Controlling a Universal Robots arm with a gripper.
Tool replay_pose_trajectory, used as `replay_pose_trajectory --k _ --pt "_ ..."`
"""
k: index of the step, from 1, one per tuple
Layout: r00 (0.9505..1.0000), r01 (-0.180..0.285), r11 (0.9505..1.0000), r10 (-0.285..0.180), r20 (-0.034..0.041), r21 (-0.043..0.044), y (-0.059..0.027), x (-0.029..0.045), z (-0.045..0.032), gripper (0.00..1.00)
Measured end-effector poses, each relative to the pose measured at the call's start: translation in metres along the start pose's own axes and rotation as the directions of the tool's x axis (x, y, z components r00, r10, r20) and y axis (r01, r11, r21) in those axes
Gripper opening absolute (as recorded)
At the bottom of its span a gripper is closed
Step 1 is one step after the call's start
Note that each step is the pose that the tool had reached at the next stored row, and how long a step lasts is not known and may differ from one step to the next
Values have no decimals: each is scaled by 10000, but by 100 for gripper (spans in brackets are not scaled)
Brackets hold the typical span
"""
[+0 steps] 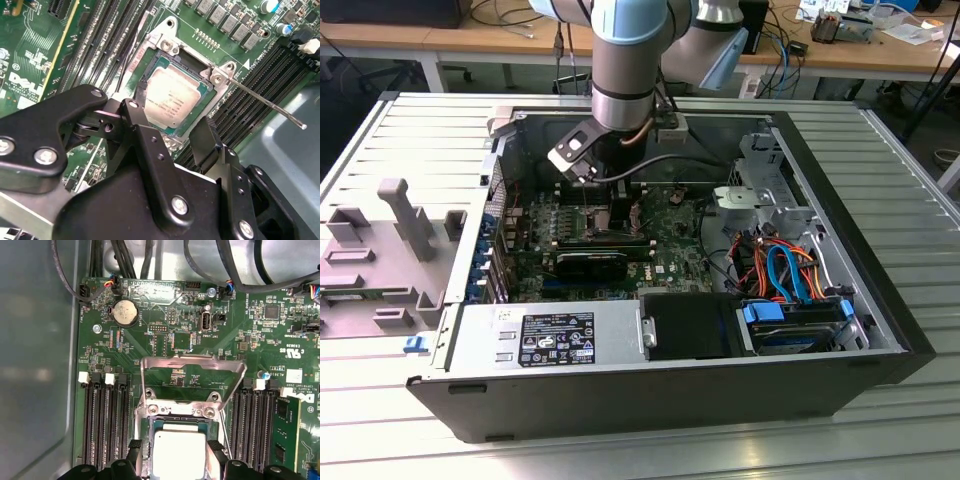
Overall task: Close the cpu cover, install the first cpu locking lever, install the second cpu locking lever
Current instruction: 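Close the cpu cover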
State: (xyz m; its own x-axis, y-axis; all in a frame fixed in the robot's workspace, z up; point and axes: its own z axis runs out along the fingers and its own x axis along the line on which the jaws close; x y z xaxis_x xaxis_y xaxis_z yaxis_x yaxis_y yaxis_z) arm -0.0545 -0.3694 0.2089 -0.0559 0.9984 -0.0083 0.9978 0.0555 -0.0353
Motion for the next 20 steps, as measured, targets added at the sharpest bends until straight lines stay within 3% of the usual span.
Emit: replay_pose_trajectory --k 13,18,20 --pt "9999 4 10000 -4 -105 -4 -59 28 25 62" --pt "9997 7 10000 -7 -224 -9 -64 30 64 62" --pt "9997 7 10000 -7 -237 -16 -66 31 -27 62"
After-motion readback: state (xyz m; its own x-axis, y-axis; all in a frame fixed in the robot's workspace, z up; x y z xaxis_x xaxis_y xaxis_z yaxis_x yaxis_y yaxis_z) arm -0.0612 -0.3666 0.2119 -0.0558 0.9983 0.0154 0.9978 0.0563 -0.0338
